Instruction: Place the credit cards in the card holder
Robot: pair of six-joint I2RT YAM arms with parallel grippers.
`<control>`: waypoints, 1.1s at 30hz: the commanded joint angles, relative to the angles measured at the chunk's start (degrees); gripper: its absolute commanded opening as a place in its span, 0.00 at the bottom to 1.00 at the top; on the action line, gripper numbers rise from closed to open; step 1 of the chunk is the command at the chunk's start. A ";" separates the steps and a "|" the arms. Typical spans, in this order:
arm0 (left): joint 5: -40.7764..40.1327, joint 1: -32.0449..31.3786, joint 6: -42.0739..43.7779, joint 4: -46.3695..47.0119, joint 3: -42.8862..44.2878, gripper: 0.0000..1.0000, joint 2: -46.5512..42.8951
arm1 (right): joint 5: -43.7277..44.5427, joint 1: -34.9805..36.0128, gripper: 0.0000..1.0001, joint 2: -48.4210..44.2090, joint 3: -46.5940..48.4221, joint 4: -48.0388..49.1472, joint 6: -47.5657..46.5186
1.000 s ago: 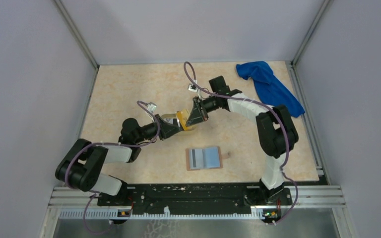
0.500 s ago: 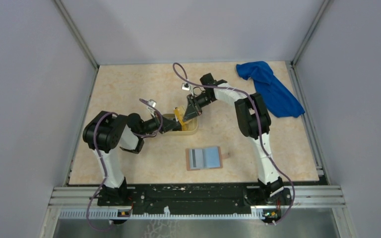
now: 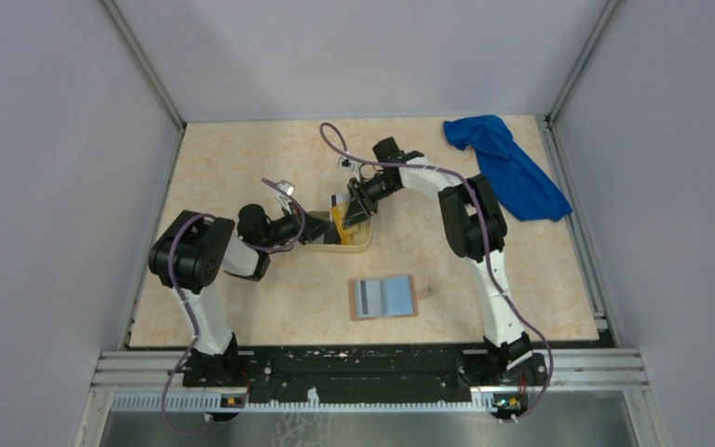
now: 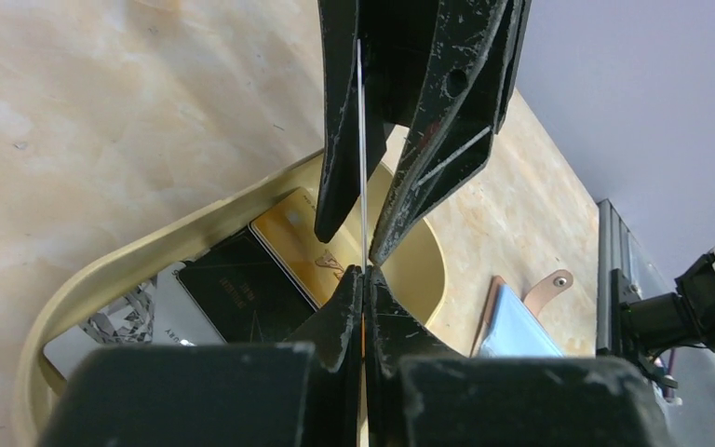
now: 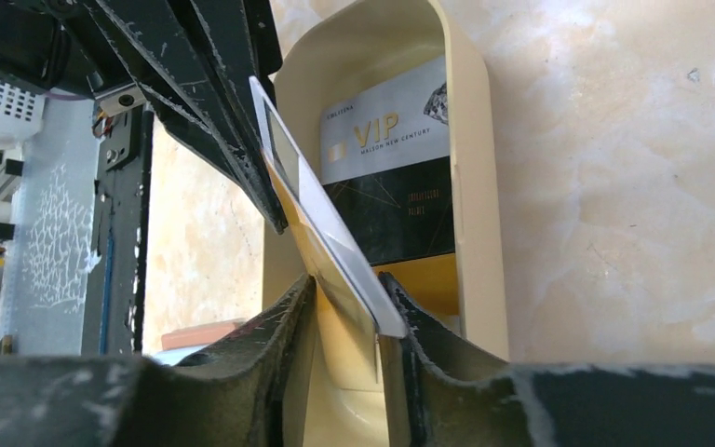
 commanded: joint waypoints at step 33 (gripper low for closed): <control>2.08 -3.66 -6.19 -10.10 -14.29 0.00 -42.36 | 3.15 -4.42 0.75 -45.89 -29.00 7.00 -7.20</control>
